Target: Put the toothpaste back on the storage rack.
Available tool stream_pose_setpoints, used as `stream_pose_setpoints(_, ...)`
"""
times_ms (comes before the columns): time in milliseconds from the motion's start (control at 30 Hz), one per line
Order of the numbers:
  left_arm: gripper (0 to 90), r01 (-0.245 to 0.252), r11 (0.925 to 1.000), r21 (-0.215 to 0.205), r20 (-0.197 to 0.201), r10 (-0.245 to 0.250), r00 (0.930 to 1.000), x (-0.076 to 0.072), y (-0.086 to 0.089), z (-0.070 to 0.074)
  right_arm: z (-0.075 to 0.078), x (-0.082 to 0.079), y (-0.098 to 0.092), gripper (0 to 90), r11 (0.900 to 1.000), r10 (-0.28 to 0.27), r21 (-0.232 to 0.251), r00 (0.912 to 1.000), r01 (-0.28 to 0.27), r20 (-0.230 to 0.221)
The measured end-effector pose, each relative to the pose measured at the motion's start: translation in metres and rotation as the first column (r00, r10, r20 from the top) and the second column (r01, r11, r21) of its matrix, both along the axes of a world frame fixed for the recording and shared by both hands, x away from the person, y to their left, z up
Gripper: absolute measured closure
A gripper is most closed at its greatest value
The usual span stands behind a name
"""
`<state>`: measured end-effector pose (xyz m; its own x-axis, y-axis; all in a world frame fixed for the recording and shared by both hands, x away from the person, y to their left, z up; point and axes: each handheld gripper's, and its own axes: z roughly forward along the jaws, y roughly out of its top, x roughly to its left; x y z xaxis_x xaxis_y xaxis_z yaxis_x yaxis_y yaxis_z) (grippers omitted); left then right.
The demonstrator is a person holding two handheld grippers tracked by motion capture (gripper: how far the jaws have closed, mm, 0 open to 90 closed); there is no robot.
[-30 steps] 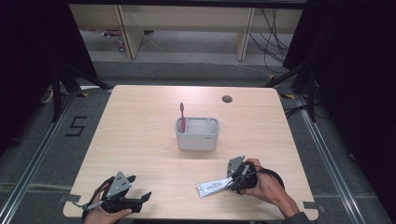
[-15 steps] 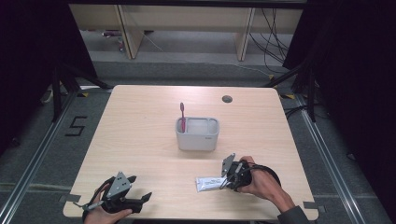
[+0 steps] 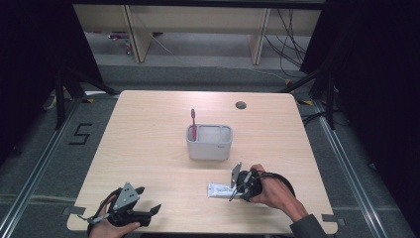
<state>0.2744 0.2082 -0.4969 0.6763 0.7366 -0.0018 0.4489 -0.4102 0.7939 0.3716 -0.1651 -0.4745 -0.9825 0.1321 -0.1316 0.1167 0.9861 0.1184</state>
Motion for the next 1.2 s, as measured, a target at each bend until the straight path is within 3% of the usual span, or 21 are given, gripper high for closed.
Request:
stream_pose_setpoints(33,18.4,0.001,1.0,0.001,0.0,-0.001,1.0,0.0,0.0,0.0,0.0,-0.002,0.001,61.0,0.999,-0.037,-0.007,0.9993,0.037,-0.001)
stream_pose_setpoints(100,18.3,0.001,1.0,0.001,0.0,-0.001,1.0,0.0,0.0,0.0,0.001,-0.002,0.002,61.5,0.999,-0.049,-0.019,0.9987,0.049,-0.013)
stream_pose_setpoints(133,18.3,0.001,1.0,0.001,0.0,-0.001,1.0,0.0,0.0,0.0,0.0,0.003,0.003,61.8,1.0,0.02,-0.01,0.9998,-0.02,0.002)
stream_pose_setpoints(200,18.4,0.003,1.0,-0.004,0.004,-0.003,1.0,0.0,0.0,-0.001,0.001,0.001,0.005,62.4,1.0,-0.006,-0.024,0.9999,0.006,-0.008)
stream_pose_setpoints(233,18.4,0.003,1.0,-0.004,0.006,-0.003,1.0,0.0,0.0,-0.001,0.002,-0.001,0.005,62.8,0.998,-0.054,-0.045,0.9985,0.053,-0.012)
stream_pose_setpoints(267,18.4,0.005,1.0,-0.002,0.005,-0.005,1.0,0.0,0.0,-0.001,0.001,0.002,0.006,63.2,0.999,0.005,-0.039,0.9999,-0.005,-0.01)
stream_pose_setpoints(300,18.5,0.004,1.0,0.004,0.001,-0.004,1.0,0.0,0.0,0.0,0.002,-0.001,0.007,64.0,0.997,-0.055,-0.055,0.9984,0.054,-0.013)
stream_pose_setpoints(333,18.5,0.005,1.0,0.003,0.002,-0.005,1.0,0.0,0.0,0.0,0.002,-0.003,0.008,65.0,0.995,-0.076,-0.065,0.9971,0.075,-0.012)
stream_pose_setpoints(367,18.6,0.004,1.0,0.003,0.002,-0.004,1.0,0.0,0.0,0.0,0.002,0.002,0.009,66.2,0.999,-0.005,-0.048,1.0,0.004,-0.008)
stream_pose_setpoints(433,18.8,0.001,1.0,0.001,0.002,-0.001,1.0,0.0,0.0,0.0,0.004,0.0,0.009,68.0,0.996,-0.067,-0.059,0.9976,0.066,-0.019)
stream_pose_setpoints(567,18.9,0.002,1.0,0.001,0.002,-0.002,1.0,0.0,0.0,0.0,0.005,0.0,0.011,69.6,0.994,-0.083,-0.075,0.9961,0.08,-0.029)
stream_pose_setpoints(700,19.0,0.002,0.9999,0.015,0.004,-0.002,1.0,0.0,0.001,0.0,0.005,0.002,0.011,70.8,0.995,-0.066,-0.078,0.9977,0.064,-0.019)
stream_pose_setpoints(933,19.5,0.002,0.9999,-0.01,0.005,-0.002,1.0,0.0,0.0,0.0,0.004,0.005,0.011,72.3,0.998,-0.016,-0.065,0.9999,0.016,0.001)
stream_pose_setpoints(1100,19.6,0.0,1.0,-0.007,0.004,0.0,1.0,0.0,0.0,0.0,0.006,0.002,0.012,72.8,0.995,-0.071,-0.074,0.9974,0.07,-0.013)
stream_pose_setpoints(1167,19.5,0.002,1.0,0.0,0.003,-0.002,1.0,0.0,0.0,0.0,0.006,0.006,0.012,72.8,0.997,-0.047,-0.071,0.9983,0.045,-0.035)
stream_pose_setpoints(1200,19.5,0.003,1.0,0.001,0.0,-0.003,1.0,-0.001,0.0,0.001,0.006,0.003,0.012,72.7,0.991,-0.103,-0.091,0.9932,0.098,-0.053)
